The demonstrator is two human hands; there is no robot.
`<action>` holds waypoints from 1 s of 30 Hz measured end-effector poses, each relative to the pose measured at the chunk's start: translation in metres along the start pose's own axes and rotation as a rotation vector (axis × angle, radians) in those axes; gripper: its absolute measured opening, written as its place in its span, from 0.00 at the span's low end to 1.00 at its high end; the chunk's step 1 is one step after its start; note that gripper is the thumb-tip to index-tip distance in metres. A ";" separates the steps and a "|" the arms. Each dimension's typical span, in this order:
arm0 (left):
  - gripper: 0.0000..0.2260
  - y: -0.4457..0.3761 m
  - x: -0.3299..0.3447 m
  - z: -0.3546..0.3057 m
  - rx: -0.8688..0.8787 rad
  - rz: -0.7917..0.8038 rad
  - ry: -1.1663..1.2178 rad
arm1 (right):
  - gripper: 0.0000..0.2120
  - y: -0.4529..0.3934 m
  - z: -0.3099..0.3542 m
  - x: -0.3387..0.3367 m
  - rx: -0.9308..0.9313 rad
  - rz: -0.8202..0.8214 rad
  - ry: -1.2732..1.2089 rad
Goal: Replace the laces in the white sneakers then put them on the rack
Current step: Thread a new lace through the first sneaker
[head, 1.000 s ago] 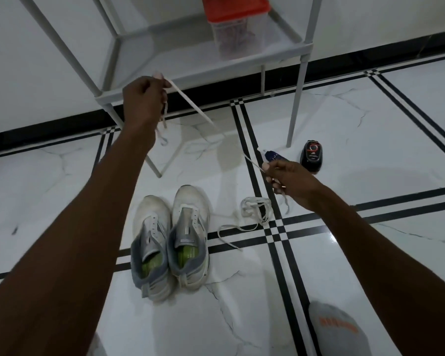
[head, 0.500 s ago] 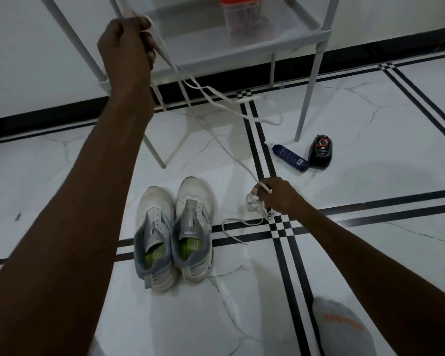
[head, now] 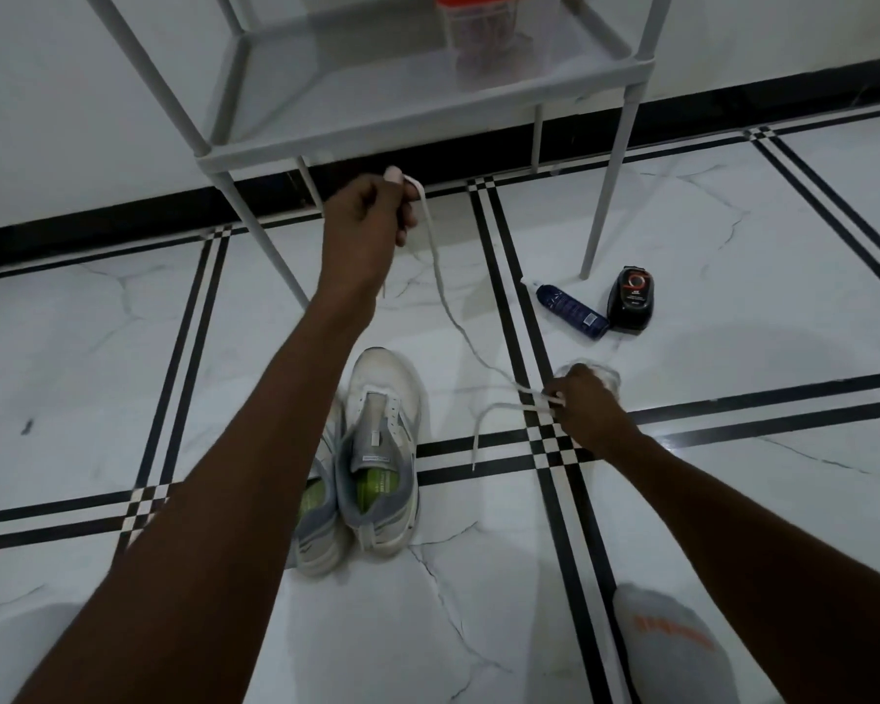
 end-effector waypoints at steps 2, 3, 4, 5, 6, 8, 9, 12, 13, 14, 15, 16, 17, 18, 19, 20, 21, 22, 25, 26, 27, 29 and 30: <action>0.13 0.007 0.007 0.014 -0.039 0.045 -0.035 | 0.09 -0.007 -0.016 0.001 0.029 0.021 -0.014; 0.14 0.009 0.010 0.022 -0.065 0.075 -0.069 | 0.09 -0.005 -0.015 -0.005 0.030 0.018 -0.049; 0.14 0.011 0.012 0.028 -0.087 0.108 -0.119 | 0.08 -0.003 -0.014 -0.012 0.046 0.005 -0.117; 0.13 0.013 0.015 0.034 -0.104 0.149 -0.183 | 0.07 0.000 -0.009 -0.025 0.053 -0.029 -0.190; 0.13 0.016 0.017 0.038 -0.111 0.200 -0.244 | 0.07 0.001 -0.005 -0.036 0.070 -0.067 -0.270; 0.11 0.022 0.027 0.045 -0.117 0.333 -0.328 | 0.07 -0.002 0.005 -0.056 0.084 -0.129 -0.402; 0.11 0.027 0.033 0.048 -0.119 0.402 -0.377 | 0.05 -0.005 0.010 -0.066 0.088 -0.147 -0.450; 0.14 0.039 0.048 0.062 -0.096 0.571 -0.648 | 0.06 -0.015 0.025 -0.093 0.089 -0.196 -0.460; 0.16 0.042 0.050 0.066 -0.090 0.590 -0.714 | 0.07 -0.019 0.030 -0.100 0.081 -0.192 -0.398; 0.17 0.042 0.049 0.068 -0.090 0.583 -0.742 | 0.10 -0.022 0.038 -0.105 0.060 -0.174 -0.336; 0.16 0.041 0.045 0.069 -0.097 0.552 -0.741 | 0.13 -0.026 0.050 -0.110 0.013 -0.152 -0.285; 0.13 0.040 0.039 0.069 -0.095 0.513 -0.725 | 0.16 -0.029 0.063 -0.114 -0.057 -0.135 -0.262; 0.08 0.038 0.034 0.069 -0.097 0.479 -0.705 | 0.19 -0.031 0.077 -0.118 -0.127 -0.108 -0.282; 0.03 0.037 0.029 0.067 -0.097 0.455 -0.679 | 0.21 -0.031 0.093 -0.120 -0.189 -0.066 -0.368; 0.06 0.035 0.024 0.065 -0.090 0.435 -0.660 | 0.22 -0.028 0.107 -0.122 -0.238 -0.001 -0.519; 0.09 0.035 0.019 0.066 -0.086 0.427 -0.643 | 0.22 -0.026 0.123 -0.118 -0.272 0.097 -0.696; 0.11 0.035 0.016 0.066 -0.084 0.426 -0.632 | 0.21 -0.022 0.137 -0.116 -0.294 0.186 -0.851; 0.12 0.035 0.010 0.067 -0.083 0.418 -0.625 | 0.20 -0.021 0.148 -0.111 -0.316 0.245 -0.940; 0.14 0.038 -0.007 0.073 -0.110 0.374 -0.599 | 0.14 -0.018 0.167 -0.106 -0.400 0.240 -0.998; 0.15 0.040 -0.017 0.076 -0.128 0.331 -0.592 | 0.13 -0.019 0.169 -0.103 -0.400 0.228 -1.011; 0.16 0.041 -0.025 0.079 -0.146 0.286 -0.588 | 0.12 -0.020 0.167 -0.100 -0.386 0.205 -1.003; 0.16 0.047 -0.047 0.093 -0.205 0.207 -0.583 | 0.11 -0.024 0.162 -0.087 -0.337 0.202 -0.955; 0.16 0.052 -0.058 0.100 -0.227 0.180 -0.594 | 0.10 -0.026 0.157 -0.078 -0.301 0.210 -0.943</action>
Point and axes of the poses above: each hand's wrist, its own y-axis away from the middle knuckle, its own x-axis out of the palm, z = x × y, the point moved 8 cm from there along -y, towards the middle knuckle, and after that the axes turned 3 degrees about y, right-handed, at the moved point
